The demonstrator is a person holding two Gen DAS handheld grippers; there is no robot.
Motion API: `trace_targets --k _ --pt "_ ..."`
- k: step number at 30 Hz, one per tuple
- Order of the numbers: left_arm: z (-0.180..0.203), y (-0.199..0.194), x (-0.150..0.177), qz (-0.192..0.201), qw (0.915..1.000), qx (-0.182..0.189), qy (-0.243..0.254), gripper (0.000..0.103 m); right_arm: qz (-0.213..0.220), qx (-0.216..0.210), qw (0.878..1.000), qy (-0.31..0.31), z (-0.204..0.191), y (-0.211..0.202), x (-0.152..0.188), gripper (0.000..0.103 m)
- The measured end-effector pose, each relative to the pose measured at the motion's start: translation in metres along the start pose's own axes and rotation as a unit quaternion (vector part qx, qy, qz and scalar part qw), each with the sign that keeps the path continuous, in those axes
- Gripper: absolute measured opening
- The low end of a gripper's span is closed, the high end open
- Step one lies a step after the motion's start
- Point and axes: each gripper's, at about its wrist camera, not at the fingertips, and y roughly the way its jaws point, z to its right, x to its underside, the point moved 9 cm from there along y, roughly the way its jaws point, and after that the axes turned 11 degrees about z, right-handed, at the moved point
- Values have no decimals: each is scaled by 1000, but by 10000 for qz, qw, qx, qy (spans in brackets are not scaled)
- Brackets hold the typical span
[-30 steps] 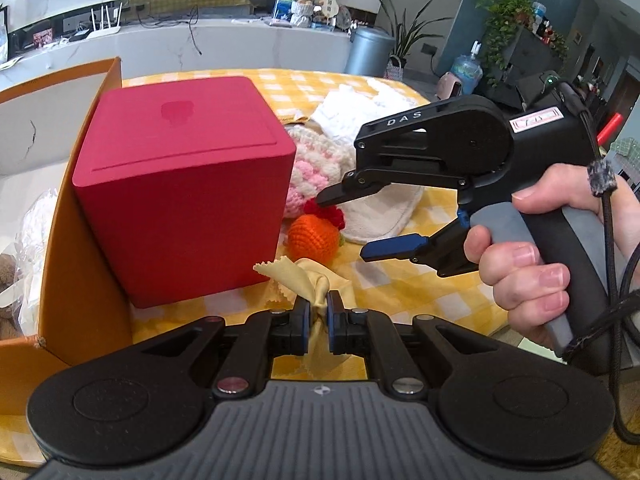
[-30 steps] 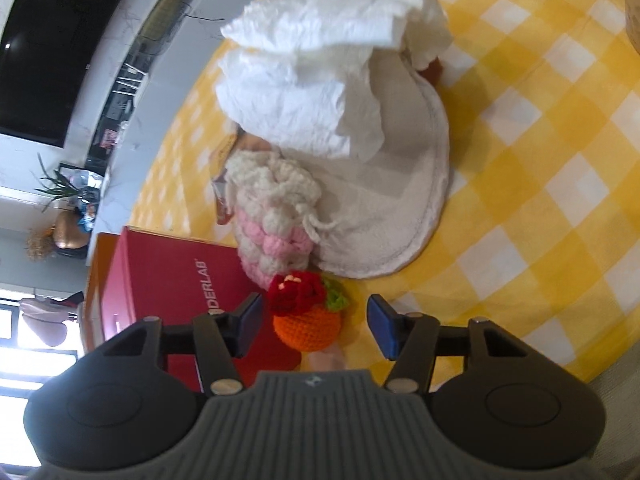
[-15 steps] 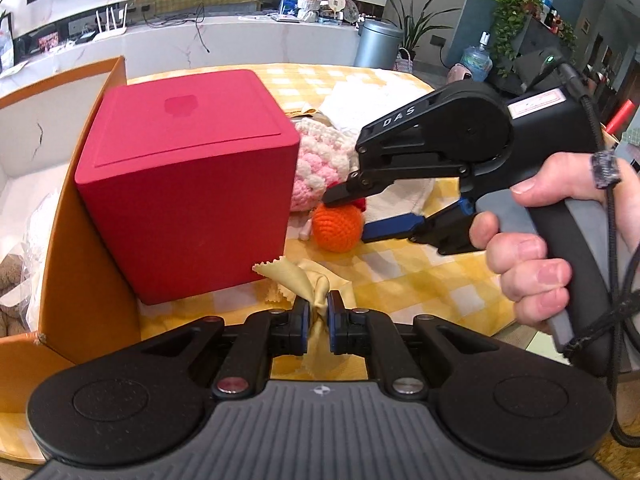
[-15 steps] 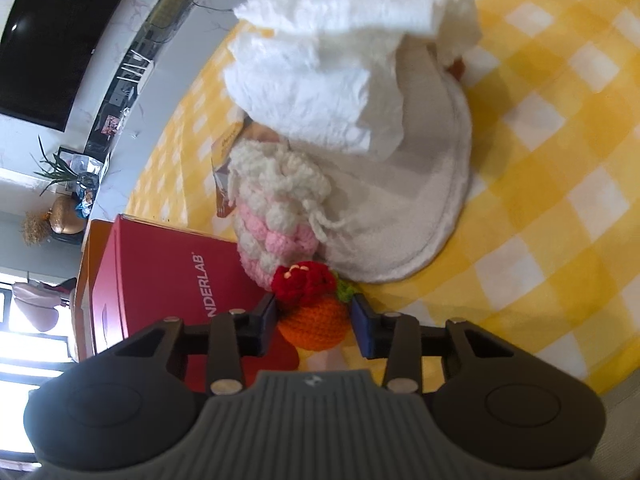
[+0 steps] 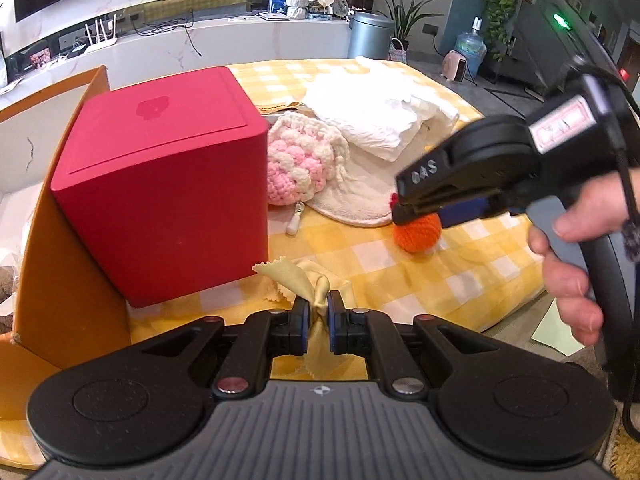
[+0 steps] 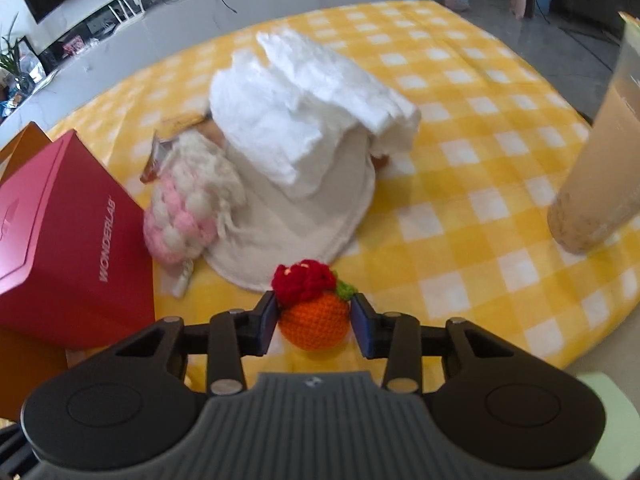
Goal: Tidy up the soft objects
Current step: 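Lift the fruit with the right tool while the left tool carries the yellow cloth over the orange box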
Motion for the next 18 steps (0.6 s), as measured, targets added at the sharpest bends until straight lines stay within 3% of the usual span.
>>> trace_targets --k 9,18 --pt "10 1 3 -12 9998 -15 186 11 119 21 9996 -236 -7 3 -7 40" --pt "15 -18 -11 250 9994 20 237 11 302 -146 9994 11 -4 -14 -6 40"
